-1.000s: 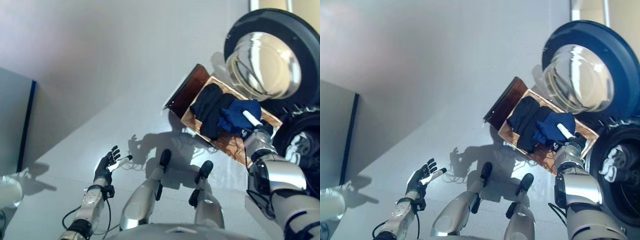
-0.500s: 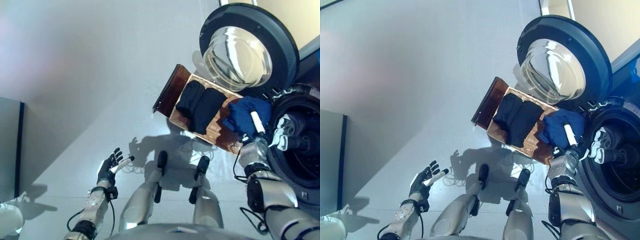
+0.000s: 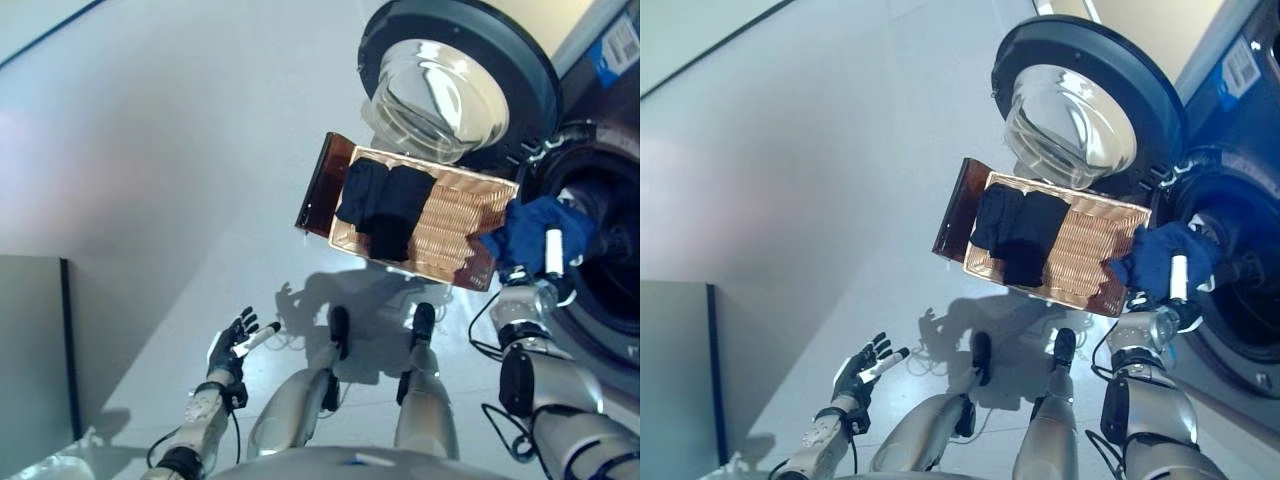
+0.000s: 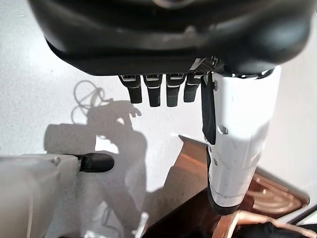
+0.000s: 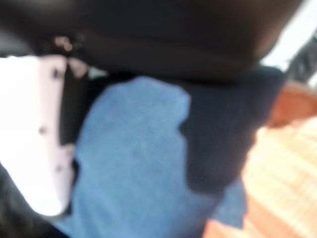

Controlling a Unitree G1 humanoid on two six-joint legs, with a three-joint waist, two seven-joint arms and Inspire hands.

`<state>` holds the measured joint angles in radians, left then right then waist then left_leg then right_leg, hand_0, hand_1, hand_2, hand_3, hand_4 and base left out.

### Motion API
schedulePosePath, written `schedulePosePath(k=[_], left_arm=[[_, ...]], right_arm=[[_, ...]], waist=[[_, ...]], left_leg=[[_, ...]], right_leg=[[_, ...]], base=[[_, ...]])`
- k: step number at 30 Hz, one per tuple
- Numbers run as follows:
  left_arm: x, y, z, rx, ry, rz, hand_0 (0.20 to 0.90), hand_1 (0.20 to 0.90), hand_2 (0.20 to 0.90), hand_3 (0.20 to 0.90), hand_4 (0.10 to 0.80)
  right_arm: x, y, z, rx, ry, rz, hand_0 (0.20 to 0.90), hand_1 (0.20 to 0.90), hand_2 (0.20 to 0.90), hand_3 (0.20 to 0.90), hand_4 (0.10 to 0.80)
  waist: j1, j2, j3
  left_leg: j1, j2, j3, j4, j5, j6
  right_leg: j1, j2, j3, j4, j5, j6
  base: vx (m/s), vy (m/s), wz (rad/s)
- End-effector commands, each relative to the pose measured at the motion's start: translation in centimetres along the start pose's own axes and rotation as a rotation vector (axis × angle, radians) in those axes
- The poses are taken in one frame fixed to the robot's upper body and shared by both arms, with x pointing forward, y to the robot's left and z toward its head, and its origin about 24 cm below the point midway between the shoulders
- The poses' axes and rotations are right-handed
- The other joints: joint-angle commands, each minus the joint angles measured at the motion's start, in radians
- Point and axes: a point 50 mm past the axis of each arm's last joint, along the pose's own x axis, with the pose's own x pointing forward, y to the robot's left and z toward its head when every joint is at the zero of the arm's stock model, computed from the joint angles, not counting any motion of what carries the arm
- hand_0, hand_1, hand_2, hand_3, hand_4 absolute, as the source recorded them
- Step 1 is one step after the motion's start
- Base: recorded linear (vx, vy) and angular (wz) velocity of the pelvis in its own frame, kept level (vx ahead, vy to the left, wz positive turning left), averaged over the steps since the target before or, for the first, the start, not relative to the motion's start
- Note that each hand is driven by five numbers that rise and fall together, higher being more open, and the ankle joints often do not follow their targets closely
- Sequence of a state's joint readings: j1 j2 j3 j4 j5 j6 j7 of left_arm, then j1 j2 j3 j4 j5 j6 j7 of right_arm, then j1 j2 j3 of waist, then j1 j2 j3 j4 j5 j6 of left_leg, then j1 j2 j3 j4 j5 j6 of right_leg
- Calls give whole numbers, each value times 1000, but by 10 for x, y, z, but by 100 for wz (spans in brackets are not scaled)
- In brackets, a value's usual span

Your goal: Pick up the clothes and place them into the washing machine

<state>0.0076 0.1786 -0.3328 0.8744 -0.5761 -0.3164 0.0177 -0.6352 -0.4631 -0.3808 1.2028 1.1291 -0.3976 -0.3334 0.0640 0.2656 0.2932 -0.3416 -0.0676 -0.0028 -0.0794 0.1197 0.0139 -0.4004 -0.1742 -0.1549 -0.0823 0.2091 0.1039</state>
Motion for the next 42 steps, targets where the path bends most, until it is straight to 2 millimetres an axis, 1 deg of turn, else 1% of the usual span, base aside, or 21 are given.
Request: schedulePosePath(k=[1,3,4,7,11,12,13,14,15,17,22,23,24,26,27,29,31,32,33,34,42], left_arm=[[0,2,-3,0,-12,20,900,900,900,900,800],[0,-1,-5,4,-3,11,900,900,900,900,800],[0,-2,-5,4,-4,8,900,900,900,900,800],[-1,-7,-8,20,8,-17,900,900,900,900,800],[-2,-13,-6,28,-8,-56,900,900,900,900,800],[-2,-14,-6,26,-8,-58,900,900,900,900,800],[-3,-13,-5,29,-14,-64,900,900,900,900,800],[-3,-12,-5,28,-16,-64,900,900,900,900,800],[-3,-13,-5,26,-17,-66,900,900,900,900,800],[-3,-13,-1,30,-32,-79,900,900,900,900,800],[-2,-17,3,32,-50,-97,900,900,900,900,800],[-1,-18,7,31,-64,-105,900,900,900,900,800],[-1,-19,7,31,-65,-106,900,900,900,900,800],[-1,-20,6,36,-64,-110,900,900,900,900,800],[-1,-21,6,36,-65,-111,900,900,900,900,800],[-3,-20,7,30,-70,-109,900,900,900,900,800],[-3,-19,6,34,-69,-107,900,900,900,900,800],[-3,-19,5,40,-66,-107,900,900,900,900,800],[-4,-18,5,42,-63,-104,900,900,900,900,800],[-4,-18,4,44,-62,-100,900,900,900,900,800],[-3,-14,1,42,-38,-76,900,900,900,900,800]], right_arm=[[7,39,69,160,-241,44,200,200,200,200,300],[9,42,89,188,-288,27,200,200,200,200,300],[10,43,91,188,-290,27,200,200,200,200,300],[11,52,131,217,-374,14,200,200,200,200,300],[7,66,172,203,-449,38,200,200,200,200,300],[7,67,173,202,-451,39,200,200,200,200,300],[2,78,188,191,-482,76,200,200,200,200,300],[-1,83,197,182,-504,101,200,200,200,200,300],[-1,84,198,181,-505,103,200,200,200,200,300],[-8,95,217,175,-553,136,200,200,200,200,300],[-15,103,232,191,-592,135,200,200,200,200,300],[-17,102,238,231,-603,117,200,200,200,200,300],[-17,102,238,232,-603,117,200,200,200,200,300],[-21,102,246,340,-613,81,200,200,200,200,300],[-21,102,246,342,-614,81,200,200,200,200,300],[-27,103,258,423,-635,65,200,200,200,200,300],[-27,104,260,387,-641,53,200,200,200,200,300],[-27,105,259,368,-638,55,400,400,400,400,443],[-26,105,257,356,-631,49,702,702,702,702,659],[-25,105,255,348,-622,48,900,900,900,900,800],[-18,102,243,303,-564,33,900,900,900,900,800]], waist=[[-15,3,-5],[-18,13,-11],[-16,15,-11],[-19,34,-24],[-13,55,-33],[-12,57,-34],[-9,59,-35],[-8,60,-34],[-8,62,-34],[-6,58,-33],[-6,58,-30],[-8,61,-30],[-7,61,-30],[-6,72,-36],[-6,74,-36],[-1,89,-45],[2,93,-48],[3,95,-47],[3,96,-47],[2,96,-47],[-4,90,-52]], left_leg=[[-5,-4,-19,-8,-15,-87],[-5,-3,-17,-8,-15,-90],[-6,-4,-17,-8,-15,-90],[-12,-4,-13,-8,-15,-95],[-19,-8,-16,-8,-11,-99],[-20,-8,-16,-8,-11,-99],[-23,-8,-15,-8,-9,-101],[-26,-7,-13,-8,-8,-102],[-27,-6,-12,-8,-8,-103],[-36,-4,-11,-8,-5,-106],[-51,-2,-9,-8,-2,-110],[-57,-5,-10,-8,-1,-112],[-58,-5,-11,-8,-1,-112],[-56,-9,-15,-8,-7,-114],[-61,-9,-16,-8,-1,-114],[-66,-13,-23,-8,0,-115],[-68,-13,-26,-8,1,-116],[-68,-13,-28,-8,1,-117],[-67,-12,-28,-8,2,-117],[-67,-12,-28,-8,2,-117],[-57,-15,-24,-8,-2,-118]], right_leg=[[-19,8,5,103,-79,-4],[-27,8,10,110,-83,-5],[-28,8,11,111,-83,-5],[-41,5,15,119,-90,-4],[-61,2,19,139,-99,-6],[-63,2,20,141,-100,-6],[-72,4,23,147,-100,-8],[-78,5,25,152,-101,-8],[-80,5,26,153,-102,-9],[-95,11,31,160,-103,-10],[-118,15,36,173,-109,-14],[-126,16,40,178,-110,-14],[-127,16,40,179,-111,-15],[-125,13,40,184,-124,-14],[-130,13,38,184,-116,-16],[-132,10,35,185,-120,-16],[-131,9,32,186,-120,-16],[-132,10,30,187,-121,-17],[-132,10,29,188,-121,-18],[-131,10,28,189,-121,-18],[-113,11,21,184,-122,-20]], base=[[12,-55,-8],[28,-44,-6],[27,-38,-3],[24,-41,1],[17,-36,6],[15,-46,1],[11,-53,0],[10,-53,-1],[9,-59,-2],[7,-67,-2],[-6,-34,3],[-3,-16,4],[7,-20,7],[23,-7,7],[8,4,9],[-1,8,10],[3,3,3],[0,0,0],[0,0,0],[0,0,0],[0,0,0]])
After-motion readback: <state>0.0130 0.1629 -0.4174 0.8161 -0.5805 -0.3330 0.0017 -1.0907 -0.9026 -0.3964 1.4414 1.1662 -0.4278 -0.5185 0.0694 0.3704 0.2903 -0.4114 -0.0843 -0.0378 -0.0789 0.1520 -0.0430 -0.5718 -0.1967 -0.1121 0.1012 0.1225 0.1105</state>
